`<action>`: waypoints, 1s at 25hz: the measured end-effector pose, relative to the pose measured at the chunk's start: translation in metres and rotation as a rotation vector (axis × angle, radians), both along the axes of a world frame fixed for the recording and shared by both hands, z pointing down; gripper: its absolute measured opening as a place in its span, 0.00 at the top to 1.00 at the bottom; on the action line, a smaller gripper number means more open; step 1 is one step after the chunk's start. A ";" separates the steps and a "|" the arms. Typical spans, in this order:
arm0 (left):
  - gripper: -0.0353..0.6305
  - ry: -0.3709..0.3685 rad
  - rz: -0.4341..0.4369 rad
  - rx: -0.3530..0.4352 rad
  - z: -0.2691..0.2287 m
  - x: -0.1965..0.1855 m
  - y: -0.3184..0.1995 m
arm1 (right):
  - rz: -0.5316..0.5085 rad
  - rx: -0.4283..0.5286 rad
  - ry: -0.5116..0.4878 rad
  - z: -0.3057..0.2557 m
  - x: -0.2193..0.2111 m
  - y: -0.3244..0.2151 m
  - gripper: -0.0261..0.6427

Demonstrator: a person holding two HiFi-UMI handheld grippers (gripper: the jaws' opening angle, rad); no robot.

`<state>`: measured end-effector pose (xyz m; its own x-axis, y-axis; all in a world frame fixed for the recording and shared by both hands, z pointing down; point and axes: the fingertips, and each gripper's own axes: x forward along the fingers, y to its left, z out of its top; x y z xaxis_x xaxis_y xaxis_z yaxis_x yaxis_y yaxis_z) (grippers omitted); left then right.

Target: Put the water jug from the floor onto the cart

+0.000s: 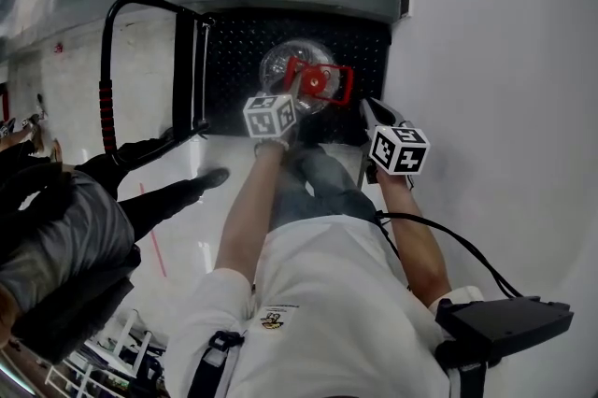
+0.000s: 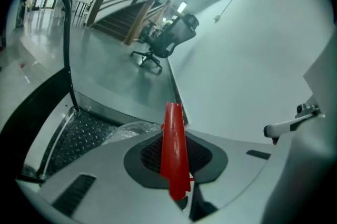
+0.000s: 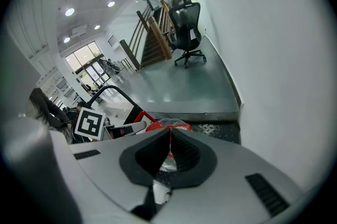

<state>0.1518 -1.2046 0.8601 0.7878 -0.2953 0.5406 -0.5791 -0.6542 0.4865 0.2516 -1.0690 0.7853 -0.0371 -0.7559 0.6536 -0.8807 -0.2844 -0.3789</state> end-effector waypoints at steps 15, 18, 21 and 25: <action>0.87 -0.207 -0.098 0.062 0.013 -0.078 -0.031 | -0.062 0.023 -0.002 -0.015 -0.030 -0.021 0.94; 0.87 -0.223 -0.120 0.051 0.013 -0.096 -0.034 | -0.062 0.019 0.002 -0.021 -0.040 -0.019 0.94; 0.87 -0.234 -0.142 0.039 0.016 -0.110 -0.040 | -0.060 0.016 -0.003 -0.021 -0.043 -0.017 0.94; 0.87 -0.263 -0.151 0.039 0.024 -0.116 -0.048 | -0.049 0.014 -0.003 -0.017 -0.036 -0.017 0.94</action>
